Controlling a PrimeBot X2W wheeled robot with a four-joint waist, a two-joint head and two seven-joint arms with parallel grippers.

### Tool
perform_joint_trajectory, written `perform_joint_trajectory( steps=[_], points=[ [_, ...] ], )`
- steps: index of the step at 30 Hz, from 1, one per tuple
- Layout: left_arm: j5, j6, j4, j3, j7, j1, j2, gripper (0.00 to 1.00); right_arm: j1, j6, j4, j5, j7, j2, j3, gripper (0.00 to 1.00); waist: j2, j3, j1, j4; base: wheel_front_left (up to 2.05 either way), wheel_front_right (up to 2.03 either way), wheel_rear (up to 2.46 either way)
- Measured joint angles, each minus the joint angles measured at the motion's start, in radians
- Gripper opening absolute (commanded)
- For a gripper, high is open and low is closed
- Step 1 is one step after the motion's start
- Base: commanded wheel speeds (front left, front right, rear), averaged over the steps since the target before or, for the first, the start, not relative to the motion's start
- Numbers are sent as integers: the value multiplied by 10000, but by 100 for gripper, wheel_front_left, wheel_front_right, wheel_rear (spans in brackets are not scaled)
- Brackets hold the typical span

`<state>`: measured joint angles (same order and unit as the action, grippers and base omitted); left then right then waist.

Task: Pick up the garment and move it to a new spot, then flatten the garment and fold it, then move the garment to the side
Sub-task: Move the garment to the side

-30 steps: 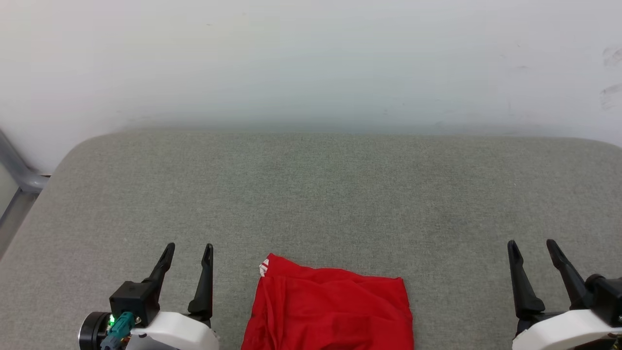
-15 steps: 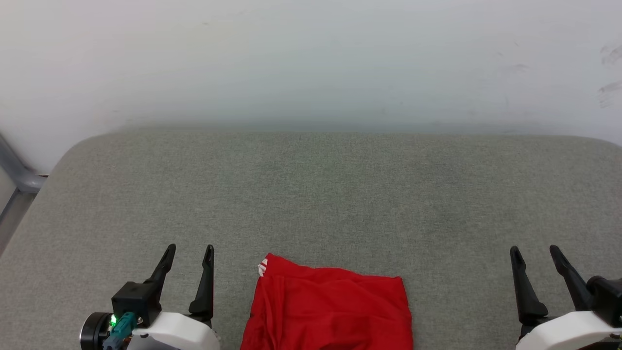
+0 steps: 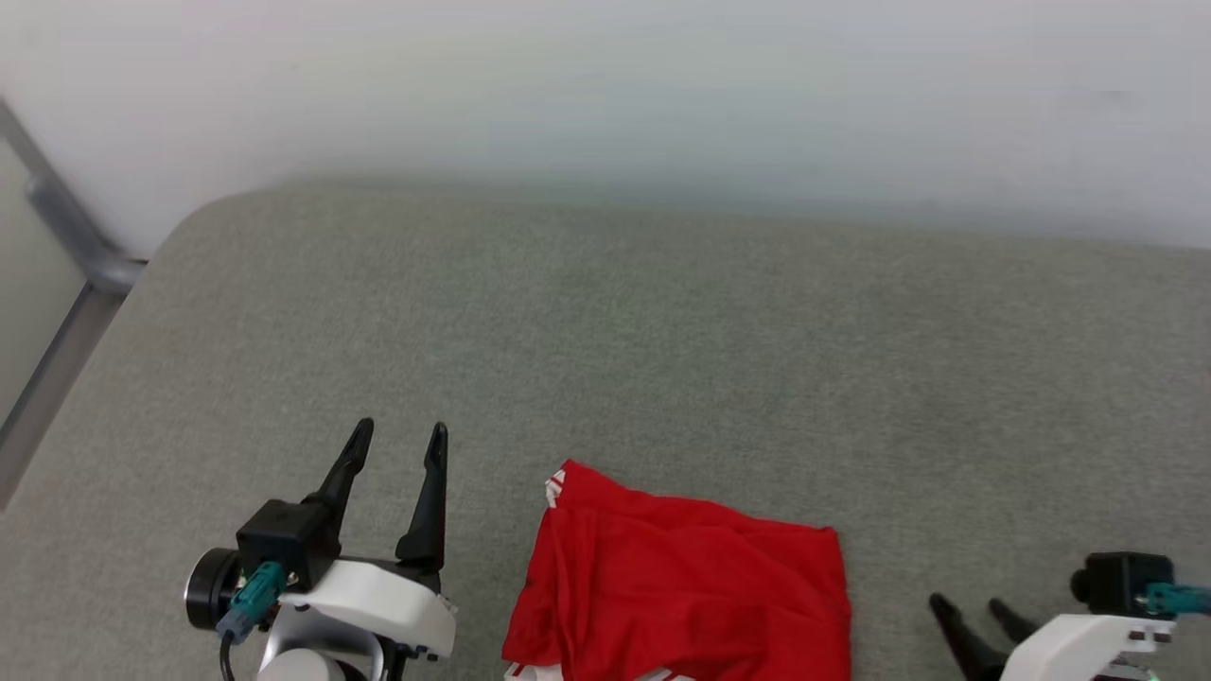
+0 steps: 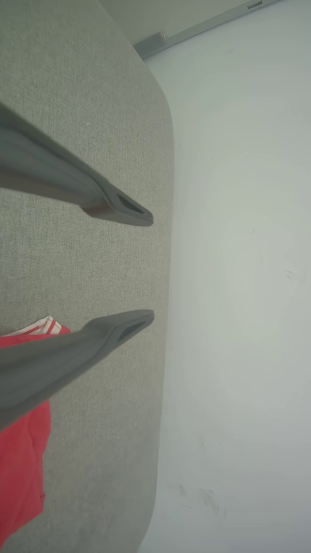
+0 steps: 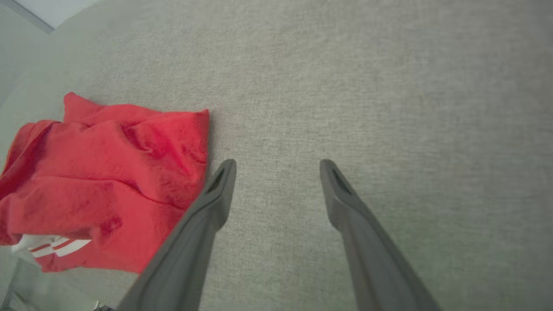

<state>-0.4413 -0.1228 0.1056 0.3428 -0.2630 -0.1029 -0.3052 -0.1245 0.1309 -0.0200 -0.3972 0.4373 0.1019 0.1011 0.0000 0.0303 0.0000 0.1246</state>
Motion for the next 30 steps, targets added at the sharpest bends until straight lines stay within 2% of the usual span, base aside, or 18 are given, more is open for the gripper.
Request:
perform_joint_trajectory(
  steps=[7, 16, 17, 18, 19, 20, 26, 30],
  points=[
    [209, 397, 138, -234, 0, -376, 385, 100, 570, 0, -731, -1519, 1722, -29, -930, 100, 0, 683, 0, 538, 0, 0, 0],
    [612, 809, 230, -654, 0, -520, 746, 100, 1137, 10, -1871, -2652, 2382, -132, -1463, 100, 0, 1138, 0, 917, 0, 0, 0],
    [637, 869, 263, -694, 0, -533, 792, 100, 1185, 10, -1937, -2721, 2408, -132, -1534, 85, 0, 1159, 0, 937, 0, 0, 0],
    [690, 899, 286, -723, 0, -547, 840, 100, 1241, 10, -1990, -2782, 2406, -138, -1603, 42, 0, 1175, 0, 953, 0, 0, 0],
    [721, 955, 307, -752, 0, -557, 880, 100, 1270, 10, -2033, -2851, 2385, -144, -1661, 9, 0, 1177, 0, 959, 0, 0, 0],
    [767, 968, 339, -794, 0, -558, 909, 100, 1292, 10, -2067, -2872, 2314, -146, -1745, 0, 0, 1165, 0, 957, 0, 0, 0],
    [986, 1112, 500, -951, 0, -463, 978, 100, 1453, 6, -1933, -2857, 1839, 84, -2222, 0, 0, 890, 0, 868, 0, 0, 0],
    [1122, 1141, 579, -972, 0, -264, 970, 100, 1473, 2, -1733, -2399, 1603, 408, -2360, 0, 0, 598, 0, 673, 0, 0, 0]
  ],
)
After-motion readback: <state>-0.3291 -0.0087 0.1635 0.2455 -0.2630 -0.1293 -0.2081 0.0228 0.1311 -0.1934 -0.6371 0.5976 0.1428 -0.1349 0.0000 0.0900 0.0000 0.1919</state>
